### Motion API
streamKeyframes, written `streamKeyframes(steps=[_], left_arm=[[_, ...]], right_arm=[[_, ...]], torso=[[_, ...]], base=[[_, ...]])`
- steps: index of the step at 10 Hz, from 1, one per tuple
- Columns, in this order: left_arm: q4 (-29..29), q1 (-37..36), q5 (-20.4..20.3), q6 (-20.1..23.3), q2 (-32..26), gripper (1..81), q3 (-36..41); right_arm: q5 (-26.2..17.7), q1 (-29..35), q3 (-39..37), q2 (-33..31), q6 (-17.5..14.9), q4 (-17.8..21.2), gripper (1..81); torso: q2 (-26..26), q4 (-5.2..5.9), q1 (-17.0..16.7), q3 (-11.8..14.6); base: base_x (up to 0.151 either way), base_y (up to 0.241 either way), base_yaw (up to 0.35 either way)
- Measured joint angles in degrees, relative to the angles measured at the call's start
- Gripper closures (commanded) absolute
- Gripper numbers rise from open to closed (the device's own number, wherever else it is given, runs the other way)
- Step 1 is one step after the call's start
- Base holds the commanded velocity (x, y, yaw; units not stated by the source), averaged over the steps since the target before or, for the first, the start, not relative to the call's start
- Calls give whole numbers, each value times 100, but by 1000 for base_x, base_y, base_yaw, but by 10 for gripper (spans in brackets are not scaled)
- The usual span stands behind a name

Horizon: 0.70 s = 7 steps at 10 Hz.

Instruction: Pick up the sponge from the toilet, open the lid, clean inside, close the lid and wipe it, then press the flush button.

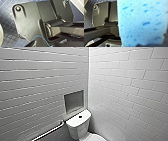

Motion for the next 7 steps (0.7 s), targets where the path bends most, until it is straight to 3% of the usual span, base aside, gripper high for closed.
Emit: streamKeyframes(steps=[2,7], left_arm=[[-35,72,16,0,-44,10,2],[-90,143,-338,0,-330,10,494]], right_arm=[[-20,-30,161,-67,0,0,811],[110,-30,1938,-855,0,18,811]], torso=[[0,0,-2,29],[0,0,-2,29]], base=[[0,0,0],[0,0,0]])
